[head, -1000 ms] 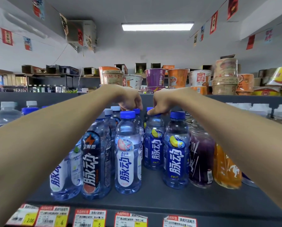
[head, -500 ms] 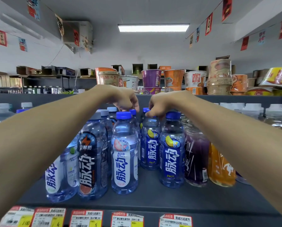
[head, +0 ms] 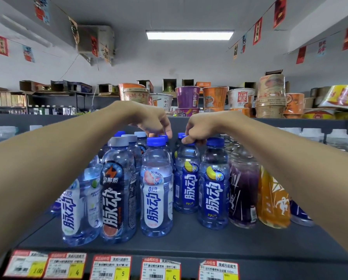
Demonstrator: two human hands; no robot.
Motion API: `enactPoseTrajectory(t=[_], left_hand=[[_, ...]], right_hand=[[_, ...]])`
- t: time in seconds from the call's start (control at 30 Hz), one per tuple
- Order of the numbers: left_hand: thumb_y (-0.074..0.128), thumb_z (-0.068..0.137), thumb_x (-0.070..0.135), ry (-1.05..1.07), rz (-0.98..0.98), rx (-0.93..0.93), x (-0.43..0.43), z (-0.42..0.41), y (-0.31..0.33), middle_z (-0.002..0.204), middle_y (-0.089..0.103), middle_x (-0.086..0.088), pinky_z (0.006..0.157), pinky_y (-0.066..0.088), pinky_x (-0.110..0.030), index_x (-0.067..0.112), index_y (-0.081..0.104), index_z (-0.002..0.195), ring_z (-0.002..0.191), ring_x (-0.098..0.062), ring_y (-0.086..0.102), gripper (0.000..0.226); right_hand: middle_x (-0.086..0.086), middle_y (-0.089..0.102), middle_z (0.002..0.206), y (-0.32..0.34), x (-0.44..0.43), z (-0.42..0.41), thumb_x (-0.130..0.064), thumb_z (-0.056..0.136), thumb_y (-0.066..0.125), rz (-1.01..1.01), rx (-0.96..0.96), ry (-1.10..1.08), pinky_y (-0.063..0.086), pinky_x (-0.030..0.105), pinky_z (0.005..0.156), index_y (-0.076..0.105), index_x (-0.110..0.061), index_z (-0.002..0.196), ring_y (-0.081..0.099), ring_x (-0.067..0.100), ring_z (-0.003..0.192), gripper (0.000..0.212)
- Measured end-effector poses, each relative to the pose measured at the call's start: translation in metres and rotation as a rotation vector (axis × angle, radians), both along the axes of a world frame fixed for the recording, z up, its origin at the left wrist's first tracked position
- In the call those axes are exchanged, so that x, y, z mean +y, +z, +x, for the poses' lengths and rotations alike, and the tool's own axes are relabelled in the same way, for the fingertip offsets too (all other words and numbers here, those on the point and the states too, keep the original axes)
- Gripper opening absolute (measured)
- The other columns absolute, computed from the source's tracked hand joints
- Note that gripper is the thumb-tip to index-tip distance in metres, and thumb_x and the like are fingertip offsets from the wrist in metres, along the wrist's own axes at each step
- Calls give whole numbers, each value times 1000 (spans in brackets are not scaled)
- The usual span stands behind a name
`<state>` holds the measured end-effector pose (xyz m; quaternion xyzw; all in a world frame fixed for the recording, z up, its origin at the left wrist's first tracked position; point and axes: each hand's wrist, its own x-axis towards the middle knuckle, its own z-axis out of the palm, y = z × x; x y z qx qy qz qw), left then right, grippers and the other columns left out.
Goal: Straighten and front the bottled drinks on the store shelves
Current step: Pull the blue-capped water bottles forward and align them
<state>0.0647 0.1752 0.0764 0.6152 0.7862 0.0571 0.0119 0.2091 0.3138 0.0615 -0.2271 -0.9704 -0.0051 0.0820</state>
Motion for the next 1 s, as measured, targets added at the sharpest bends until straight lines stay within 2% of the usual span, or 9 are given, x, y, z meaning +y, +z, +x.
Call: enactPoseTrajectory(t=[0.2, 0.33, 0.47, 0.53, 0.6, 0.67, 0.83, 0.93, 1.0], left_hand=[[47, 81, -7, 10, 10, 45, -7, 8, -1, 103, 70, -13, 93, 55, -46, 25, 72, 97, 98, -33, 65, 44], [47, 86, -8, -13, 1, 55, -14, 12, -4, 108, 74, -4, 100, 53, -49, 23, 71, 107, 108, -28, 67, 45], [50, 98, 3, -36, 22, 64, -33, 17, 0, 131, 64, 1, 109, 45, -45, 24, 64, 129, 120, -17, 60, 40], [53, 103, 27, -97, 139, 152, -46, 22, 4, 126, 65, 8, 109, 40, -39, 28, 65, 127, 116, -10, 59, 26], [53, 93, 61, -145, 163, 170, -61, 30, 5, 115, 66, 17, 101, 38, -34, 32, 68, 122, 107, -1, 60, 44], [55, 76, 77, -167, 80, 187, -71, 41, -1, 112, 65, 21, 98, 38, -34, 38, 68, 116, 101, 3, 60, 57], [72, 80, 60, -114, 117, 350, -68, 53, -20, 110, 67, 10, 94, 48, -31, 27, 69, 122, 102, -13, 63, 54], [74, 84, 52, -122, 199, 321, -69, 47, -20, 102, 73, 6, 81, 51, -26, 20, 73, 117, 91, -11, 67, 47], [76, 84, 48, -129, 224, 292, -70, 45, -20, 94, 74, 8, 72, 49, -22, 19, 75, 114, 84, -7, 67, 42]], right_hand=[[-5, 74, 67, 0, -11, 6, -48, 93, 65, -10, 4, -13, 44, 32, 70, 75, -15, 97, 66, 8, 62, 34], [-4, 77, 75, -6, -15, 13, -54, 95, 60, 48, 10, -1, 51, 37, 89, 74, -15, 109, 70, 11, 81, 44], [1, 69, 124, -4, -28, 34, -70, 92, 49, 192, -30, 5, 47, 43, 105, 63, -15, 131, 62, 21, 114, 69], [3, 71, 118, 0, -32, 49, -75, 87, 52, 271, -100, -23, 51, 43, 99, 67, -14, 123, 66, 23, 107, 73], [-4, 70, 104, 0, -36, 65, -73, 81, 63, 287, -198, -46, 54, 36, 87, 67, -19, 114, 66, 15, 93, 63], [-13, 59, 98, -4, -42, 75, -63, 81, 71, 279, -229, -40, 50, 35, 84, 60, -29, 115, 58, 6, 86, 49], [-8, 68, 100, -5, -49, 81, -46, 94, 65, 213, -61, 50, 49, 32, 83, 68, -28, 119, 61, 7, 85, 31], [-10, 72, 86, -4, -55, 81, -48, 94, 64, 165, -32, 60, 46, 28, 70, 72, -27, 111, 67, 9, 79, 28], [-8, 73, 87, -6, -60, 81, -49, 94, 64, 161, -14, 71, 48, 29, 70, 73, -26, 109, 67, 11, 80, 29]])
